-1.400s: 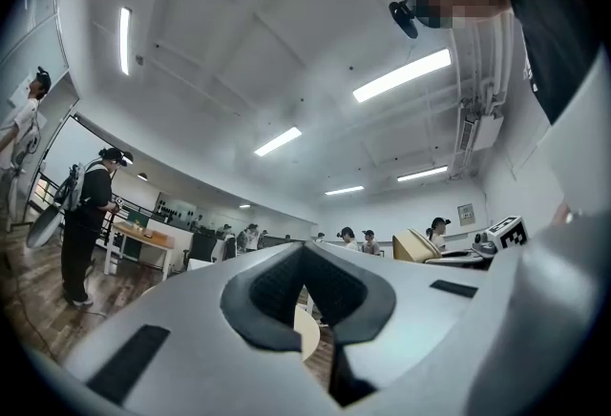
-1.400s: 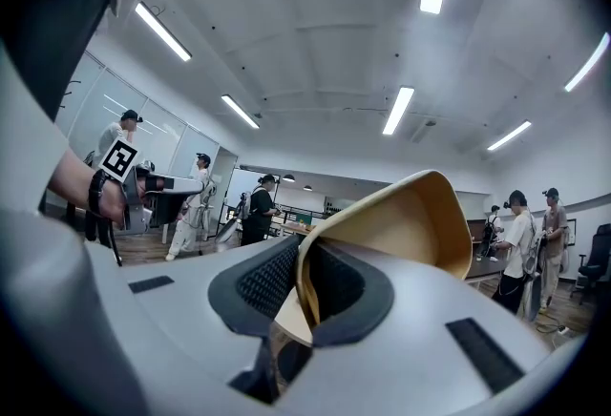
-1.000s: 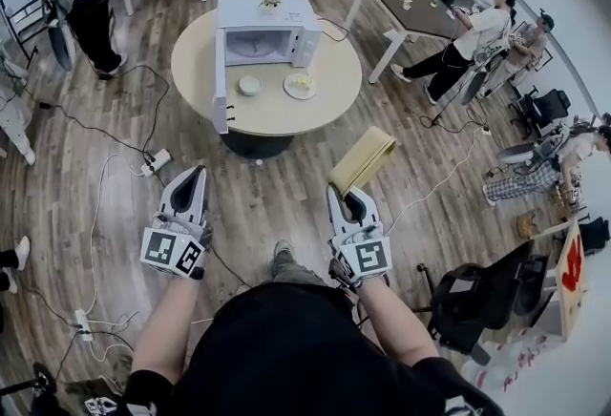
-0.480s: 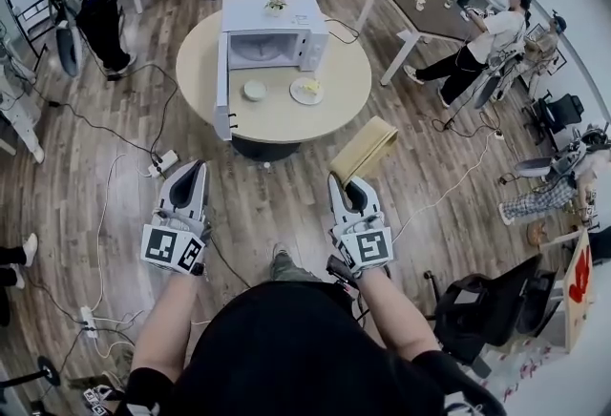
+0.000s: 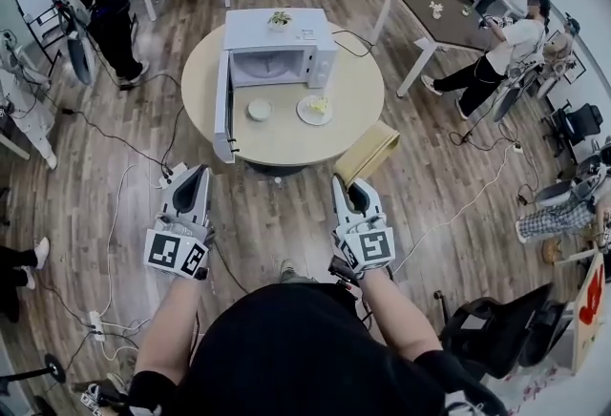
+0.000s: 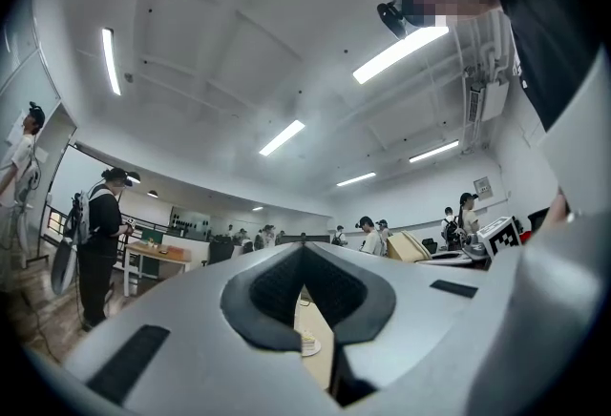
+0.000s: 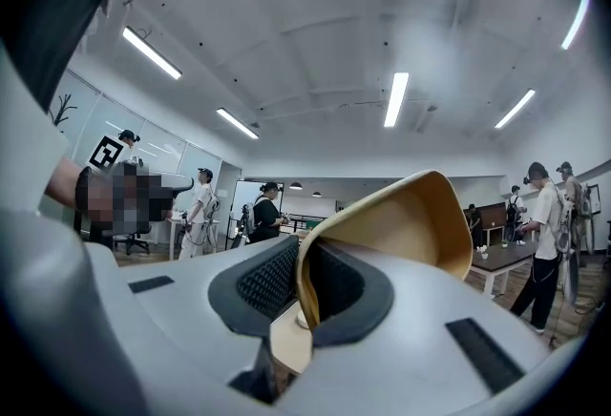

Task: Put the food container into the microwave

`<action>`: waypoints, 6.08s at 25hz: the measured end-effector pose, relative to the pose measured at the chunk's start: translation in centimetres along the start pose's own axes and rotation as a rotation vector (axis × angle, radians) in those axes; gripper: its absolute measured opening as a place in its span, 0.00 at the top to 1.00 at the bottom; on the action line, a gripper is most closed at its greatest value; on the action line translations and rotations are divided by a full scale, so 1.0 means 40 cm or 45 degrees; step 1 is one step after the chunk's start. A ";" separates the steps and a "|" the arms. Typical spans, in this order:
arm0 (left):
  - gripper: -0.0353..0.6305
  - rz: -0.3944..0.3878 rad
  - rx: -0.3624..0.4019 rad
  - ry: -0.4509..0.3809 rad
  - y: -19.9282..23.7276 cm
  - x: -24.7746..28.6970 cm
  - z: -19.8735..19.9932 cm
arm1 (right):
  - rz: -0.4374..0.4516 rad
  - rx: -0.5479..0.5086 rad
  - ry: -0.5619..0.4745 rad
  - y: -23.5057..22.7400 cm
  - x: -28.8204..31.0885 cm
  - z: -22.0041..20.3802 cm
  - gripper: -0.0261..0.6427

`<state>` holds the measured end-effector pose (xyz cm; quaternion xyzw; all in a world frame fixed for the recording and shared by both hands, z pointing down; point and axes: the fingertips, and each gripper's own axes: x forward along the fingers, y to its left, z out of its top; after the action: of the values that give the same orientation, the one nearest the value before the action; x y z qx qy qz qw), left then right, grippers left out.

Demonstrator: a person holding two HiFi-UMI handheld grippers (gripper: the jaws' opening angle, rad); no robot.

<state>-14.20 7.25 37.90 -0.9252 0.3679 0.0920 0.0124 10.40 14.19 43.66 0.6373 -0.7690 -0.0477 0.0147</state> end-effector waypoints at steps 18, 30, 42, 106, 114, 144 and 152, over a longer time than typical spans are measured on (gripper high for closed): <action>0.92 0.095 0.012 0.078 -0.033 0.253 -0.104 | 0.158 0.086 0.031 -0.215 0.169 -0.109 0.88; 0.92 0.076 0.001 0.091 -0.041 0.314 -0.132 | 0.165 0.063 0.037 -0.257 0.194 -0.129 0.89; 0.92 0.011 -0.011 0.080 0.013 0.390 -0.134 | 0.152 0.019 0.056 -0.251 0.258 -0.120 0.89; 0.92 -0.126 -0.039 0.088 0.356 0.698 -0.240 | 0.318 -0.319 0.207 -0.174 0.875 -0.188 0.89; 0.92 -0.101 -0.030 0.090 0.369 0.717 -0.245 | 0.439 -0.534 0.233 -0.134 0.917 -0.223 0.89; 0.92 -0.002 -0.075 0.130 0.387 0.690 -0.305 | 1.077 -0.881 0.840 0.009 0.885 -0.626 0.89; 0.92 0.001 -0.052 0.152 0.378 0.698 -0.307 | 1.100 -0.880 0.958 -0.020 0.908 -0.714 0.89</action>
<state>-2.66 -23.83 45.64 -0.9289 0.3665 0.0441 -0.0285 6.76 -23.15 70.64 0.2039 -0.8380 -0.0557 0.5030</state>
